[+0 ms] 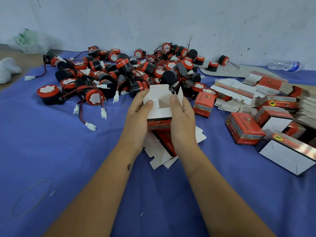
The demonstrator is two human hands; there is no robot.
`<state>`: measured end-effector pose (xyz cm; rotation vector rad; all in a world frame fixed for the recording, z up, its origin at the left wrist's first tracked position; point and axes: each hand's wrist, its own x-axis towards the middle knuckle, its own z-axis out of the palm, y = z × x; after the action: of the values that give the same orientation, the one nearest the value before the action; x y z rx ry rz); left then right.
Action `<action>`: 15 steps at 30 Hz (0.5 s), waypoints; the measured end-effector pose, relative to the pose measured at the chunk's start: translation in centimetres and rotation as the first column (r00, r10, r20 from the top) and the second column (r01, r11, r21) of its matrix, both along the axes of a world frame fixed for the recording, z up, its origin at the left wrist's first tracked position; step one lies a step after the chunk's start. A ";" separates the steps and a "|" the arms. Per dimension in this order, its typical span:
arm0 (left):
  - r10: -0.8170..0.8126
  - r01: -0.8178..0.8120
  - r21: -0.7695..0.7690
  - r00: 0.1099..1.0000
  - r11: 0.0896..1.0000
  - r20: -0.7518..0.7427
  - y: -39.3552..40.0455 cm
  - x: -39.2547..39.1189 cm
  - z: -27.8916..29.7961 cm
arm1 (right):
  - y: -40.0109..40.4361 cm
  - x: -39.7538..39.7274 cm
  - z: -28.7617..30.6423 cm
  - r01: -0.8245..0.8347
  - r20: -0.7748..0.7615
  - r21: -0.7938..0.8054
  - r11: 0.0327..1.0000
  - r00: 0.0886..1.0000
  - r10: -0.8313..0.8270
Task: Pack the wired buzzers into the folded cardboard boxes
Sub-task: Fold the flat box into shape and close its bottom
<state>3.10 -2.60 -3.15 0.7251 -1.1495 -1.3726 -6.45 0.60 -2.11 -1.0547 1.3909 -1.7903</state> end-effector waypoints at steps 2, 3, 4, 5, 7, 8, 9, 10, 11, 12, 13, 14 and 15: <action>0.031 -0.028 0.053 0.998 0.998 -0.052 -0.2 0.0 0.0 | 0.2 0.1 0.1 -0.067 -0.057 -0.073 0.995 0.996 0.063; 0.038 -0.034 0.061 0.998 0.998 -0.059 -0.2 -0.1 0.0 | 0.3 0.0 0.0 -0.103 -0.097 -0.104 0.989 0.991 0.092; 0.043 -0.039 0.062 0.997 0.997 -0.061 -0.2 -0.1 -0.1 | 0.4 -0.1 -0.1 -0.137 -0.130 -0.128 0.982 0.984 0.120; 0.048 -0.044 0.066 0.997 0.997 -0.061 -0.2 -0.1 -0.1 | 0.4 -0.2 -0.2 -0.172 -0.152 -0.140 0.975 0.977 0.150; 0.045 -0.041 0.066 0.997 0.997 -0.058 -0.1 -0.1 -0.1 | 0.4 -0.5 -0.5 -0.242 -0.189 -0.136 0.961 0.958 0.214; 0.043 -0.040 0.062 0.998 0.997 -0.049 -0.1 0.0 0.0 | 0.4 -0.6 -0.6 -0.262 -0.213 -0.125 0.957 0.949 0.232; 0.049 -0.047 0.058 0.998 0.997 -0.038 -0.1 0.0 0.0 | 0.3 -0.7 -0.6 -0.269 -0.232 -0.113 0.956 0.943 0.238; 0.055 -0.053 0.054 0.998 0.997 -0.029 -0.1 0.0 0.0 | 0.2 -0.8 -0.6 -0.270 -0.222 -0.101 0.957 0.944 0.243; 0.055 -0.054 0.046 0.998 0.997 -0.024 -0.1 0.1 0.0 | 0.1 -0.9 -0.5 -0.277 -0.175 -0.098 0.956 0.950 0.258; 0.054 -0.053 0.043 0.998 0.998 -0.019 -0.1 0.1 0.1 | 0.1 -0.9 -0.4 -0.291 -0.113 -0.103 0.951 0.954 0.279; 0.054 -0.053 0.040 0.998 0.998 -0.016 -0.1 0.0 0.1 | 0.1 -0.9 -0.3 -0.307 -0.045 -0.108 0.946 0.952 0.304; 0.054 -0.053 0.038 0.998 0.998 -0.018 0.0 0.0 0.1 | 0.1 -0.8 -0.1 -0.316 0.021 -0.109 0.942 0.947 0.320; 0.054 -0.053 0.036 0.998 0.998 -0.028 0.1 -0.1 0.1 | 0.1 -0.8 -0.1 -0.315 0.082 -0.103 0.944 0.943 0.323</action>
<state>3.02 -2.52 -3.07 0.7539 -1.0784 -1.3571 -7.21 0.71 -2.16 -1.1497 1.0225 -1.6501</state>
